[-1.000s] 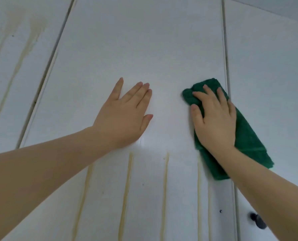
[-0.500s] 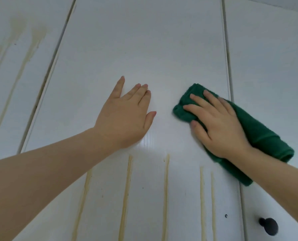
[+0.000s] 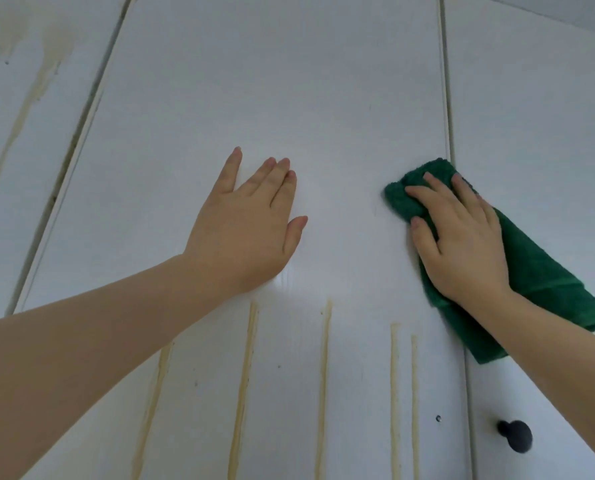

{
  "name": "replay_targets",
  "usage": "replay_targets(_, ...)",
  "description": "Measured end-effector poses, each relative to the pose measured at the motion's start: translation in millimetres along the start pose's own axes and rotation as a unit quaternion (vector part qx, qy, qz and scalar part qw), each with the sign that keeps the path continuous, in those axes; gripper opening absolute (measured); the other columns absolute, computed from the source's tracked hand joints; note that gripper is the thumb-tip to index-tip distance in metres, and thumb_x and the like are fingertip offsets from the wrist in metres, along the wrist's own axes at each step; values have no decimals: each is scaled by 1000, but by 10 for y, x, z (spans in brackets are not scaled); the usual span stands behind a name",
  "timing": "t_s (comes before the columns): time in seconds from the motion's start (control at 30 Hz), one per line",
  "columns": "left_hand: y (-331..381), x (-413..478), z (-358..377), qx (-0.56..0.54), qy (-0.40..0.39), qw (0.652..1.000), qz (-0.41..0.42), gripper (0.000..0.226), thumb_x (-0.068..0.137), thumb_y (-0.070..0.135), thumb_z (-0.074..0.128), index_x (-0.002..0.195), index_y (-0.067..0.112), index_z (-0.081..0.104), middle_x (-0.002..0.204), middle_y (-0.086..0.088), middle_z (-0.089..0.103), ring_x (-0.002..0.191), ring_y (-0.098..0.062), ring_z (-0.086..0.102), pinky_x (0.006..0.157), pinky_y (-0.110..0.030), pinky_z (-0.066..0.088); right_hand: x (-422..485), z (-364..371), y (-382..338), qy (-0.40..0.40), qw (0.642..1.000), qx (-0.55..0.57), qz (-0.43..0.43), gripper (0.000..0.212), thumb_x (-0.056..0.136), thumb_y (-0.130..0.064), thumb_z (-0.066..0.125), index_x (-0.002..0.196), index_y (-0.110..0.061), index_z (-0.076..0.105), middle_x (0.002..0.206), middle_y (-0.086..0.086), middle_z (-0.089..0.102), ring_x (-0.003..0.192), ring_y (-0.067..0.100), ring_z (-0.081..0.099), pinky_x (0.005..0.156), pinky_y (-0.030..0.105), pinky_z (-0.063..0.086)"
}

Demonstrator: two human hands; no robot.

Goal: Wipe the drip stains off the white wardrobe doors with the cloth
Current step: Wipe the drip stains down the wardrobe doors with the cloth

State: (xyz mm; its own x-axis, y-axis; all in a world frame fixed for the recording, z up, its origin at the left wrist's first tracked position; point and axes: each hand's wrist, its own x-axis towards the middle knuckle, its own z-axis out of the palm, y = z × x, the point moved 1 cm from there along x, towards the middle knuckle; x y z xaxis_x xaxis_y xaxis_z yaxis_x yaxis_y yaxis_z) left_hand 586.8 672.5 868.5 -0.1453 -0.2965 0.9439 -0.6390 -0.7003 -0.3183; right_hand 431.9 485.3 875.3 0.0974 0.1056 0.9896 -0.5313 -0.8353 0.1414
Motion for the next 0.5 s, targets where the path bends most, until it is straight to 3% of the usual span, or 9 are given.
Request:
replay_targets(0.17,19,15,-42,-2,-21,1000,2,84,82,44,-13,147,5,24,155,-8,23,143,-17,21,115,-45,-6,-199,55,-183,41,992,41,109,50,91,-33,29,137,-22,45,150,-1,34,143,24,17,116,41,9)
replay_targets(0.27,1,4,-31,-10,4,1000,9,77,88,42,1,140,-1,38,147,-14,37,137,-23,35,115,-48,3,-636,63,-256,10,999,7,31,49,91,-34,29,133,-20,50,146,2,40,140,28,24,113,38,9)
replay_targets(0.37,-16,13,37,-11,42,999,25,64,92,37,20,126,-6,53,133,-20,53,123,-29,52,111,-52,16,-402,-23,-34,-32,998,-30,-33,48,90,-33,30,132,-19,50,145,4,42,139,30,25,112,37,10)
replay_targets(0.5,32,6,19,-17,10,1000,8,67,92,38,14,130,-4,50,137,-17,50,128,-26,47,112,-49,11,-98,3,-157,18,994,32,106,52,88,-32,29,137,-23,44,151,-2,33,143,24,16,116,40,8)
